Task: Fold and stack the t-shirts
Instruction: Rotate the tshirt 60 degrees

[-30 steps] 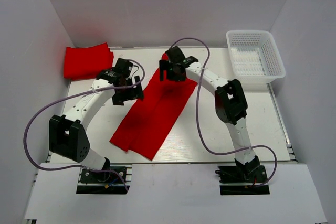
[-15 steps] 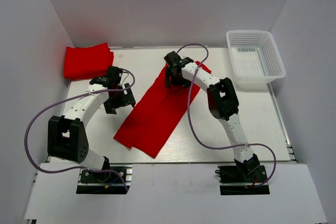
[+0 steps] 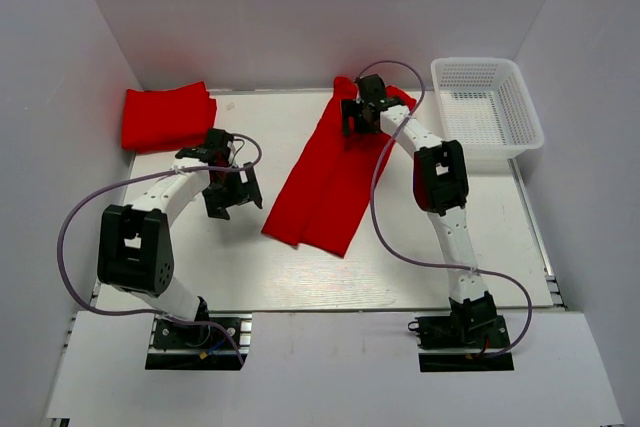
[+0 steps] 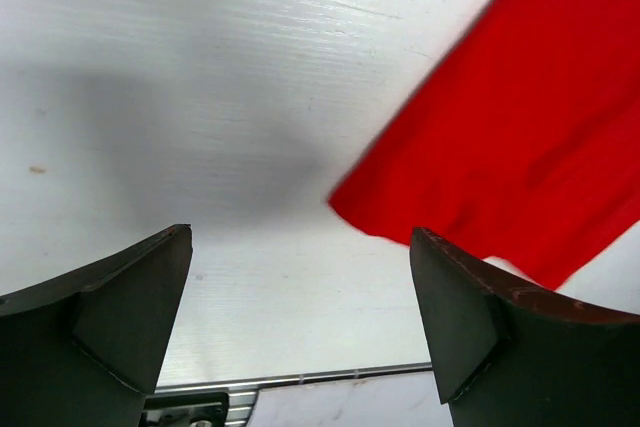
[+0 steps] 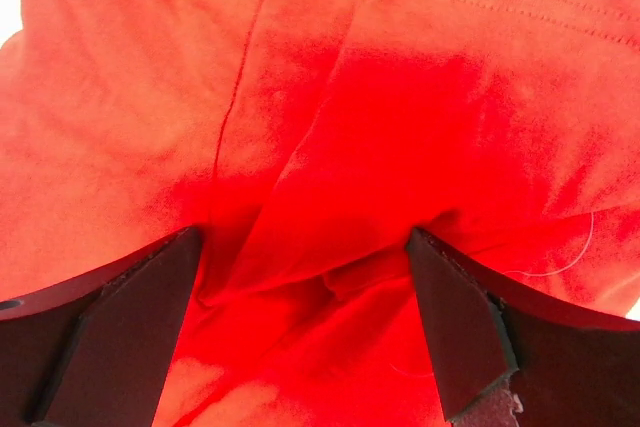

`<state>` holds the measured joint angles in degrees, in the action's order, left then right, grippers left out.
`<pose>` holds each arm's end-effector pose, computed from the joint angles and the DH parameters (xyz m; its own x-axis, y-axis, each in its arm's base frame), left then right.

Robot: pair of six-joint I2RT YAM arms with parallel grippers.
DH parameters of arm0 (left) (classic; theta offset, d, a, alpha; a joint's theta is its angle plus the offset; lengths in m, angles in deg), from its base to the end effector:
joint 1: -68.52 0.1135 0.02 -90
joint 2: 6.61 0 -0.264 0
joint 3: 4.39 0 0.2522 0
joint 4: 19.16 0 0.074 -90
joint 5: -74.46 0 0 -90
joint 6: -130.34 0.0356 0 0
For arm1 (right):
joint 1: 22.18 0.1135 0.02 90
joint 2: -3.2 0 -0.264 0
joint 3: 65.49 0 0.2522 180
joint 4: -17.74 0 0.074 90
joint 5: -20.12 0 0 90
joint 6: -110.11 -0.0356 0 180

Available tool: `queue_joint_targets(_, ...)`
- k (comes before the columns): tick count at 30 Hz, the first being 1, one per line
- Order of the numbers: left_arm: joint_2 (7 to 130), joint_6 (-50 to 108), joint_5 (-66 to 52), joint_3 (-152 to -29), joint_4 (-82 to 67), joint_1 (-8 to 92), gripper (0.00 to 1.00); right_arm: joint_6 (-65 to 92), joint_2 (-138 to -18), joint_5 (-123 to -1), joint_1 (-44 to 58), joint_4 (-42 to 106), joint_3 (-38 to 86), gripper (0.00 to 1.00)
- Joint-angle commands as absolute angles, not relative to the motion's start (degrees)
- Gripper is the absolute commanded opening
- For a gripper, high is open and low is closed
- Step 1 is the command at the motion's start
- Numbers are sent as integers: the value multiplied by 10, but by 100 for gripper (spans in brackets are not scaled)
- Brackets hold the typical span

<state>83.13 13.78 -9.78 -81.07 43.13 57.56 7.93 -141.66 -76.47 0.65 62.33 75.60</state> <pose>0.2861 -0.0591 0.2146 -0.9453 -0.2701 -0.1828 -0.2332 0.9516 -0.1999 0.5179 0.2136 0.1671 -0.7398 -0.0840 -0.6676 -0.1627 0.9851 0.0564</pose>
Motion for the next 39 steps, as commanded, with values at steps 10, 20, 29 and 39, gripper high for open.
queue_joint_targets(10, 841, 205, -79, -790, 340, 561, 100, 168, -1259, -717, 19, 524, 666, 90)
queue_joint_targets(20, 822, 191, -122, -766, 319, 510, 100, -31, -946, -684, 85, 554, 227, 90)
queue_joint_targets(29, 799, 161, -145, -683, 271, 452, 100, -197, -830, -636, 161, 531, 20, 90)
queue_joint_targets(39, 787, 144, -166, -627, 218, 426, 87, -252, -861, -625, 208, 520, 7, 88)
